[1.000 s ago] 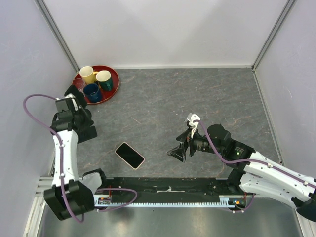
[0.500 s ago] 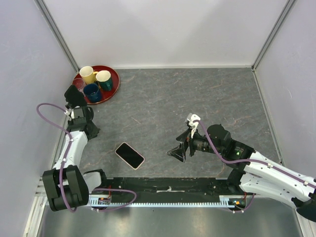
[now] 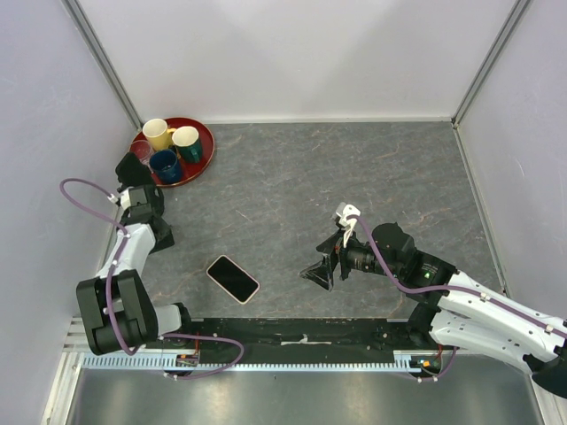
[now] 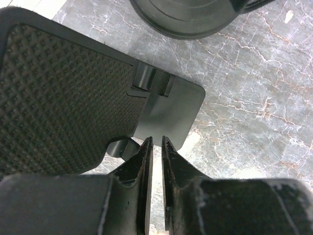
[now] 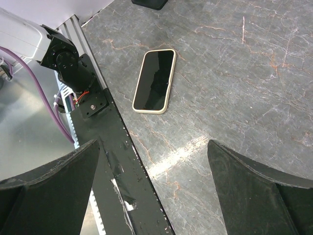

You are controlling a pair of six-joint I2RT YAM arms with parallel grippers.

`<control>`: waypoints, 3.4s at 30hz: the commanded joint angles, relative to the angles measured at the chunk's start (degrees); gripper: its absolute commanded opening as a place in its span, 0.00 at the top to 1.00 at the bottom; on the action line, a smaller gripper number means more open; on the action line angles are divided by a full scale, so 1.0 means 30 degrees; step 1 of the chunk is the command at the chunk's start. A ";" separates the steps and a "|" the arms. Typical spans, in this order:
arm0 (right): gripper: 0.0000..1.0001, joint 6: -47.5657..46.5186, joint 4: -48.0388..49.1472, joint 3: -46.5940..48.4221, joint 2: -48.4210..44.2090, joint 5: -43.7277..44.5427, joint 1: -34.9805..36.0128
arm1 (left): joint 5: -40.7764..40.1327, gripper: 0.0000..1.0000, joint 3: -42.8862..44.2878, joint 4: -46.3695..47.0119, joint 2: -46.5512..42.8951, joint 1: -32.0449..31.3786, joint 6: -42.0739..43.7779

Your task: Place the phone on the phone stand

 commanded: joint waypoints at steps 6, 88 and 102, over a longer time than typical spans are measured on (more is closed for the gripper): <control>0.02 -0.0207 0.0605 0.0126 -0.0356 0.0184 -0.0062 | -0.1398 0.83 0.0470 -0.0769 -0.0724 0.1893 0.0133; 0.02 0.0350 -0.2793 0.2353 0.4419 0.3875 -0.0091 | 0.5488 0.00 -0.0524 -0.9180 0.1296 -1.2929 -2.0492; 0.02 0.0525 -0.2647 0.2177 0.4683 0.3816 -0.0062 | 0.4932 0.02 -0.1085 -0.8619 0.2584 -1.3572 -2.1722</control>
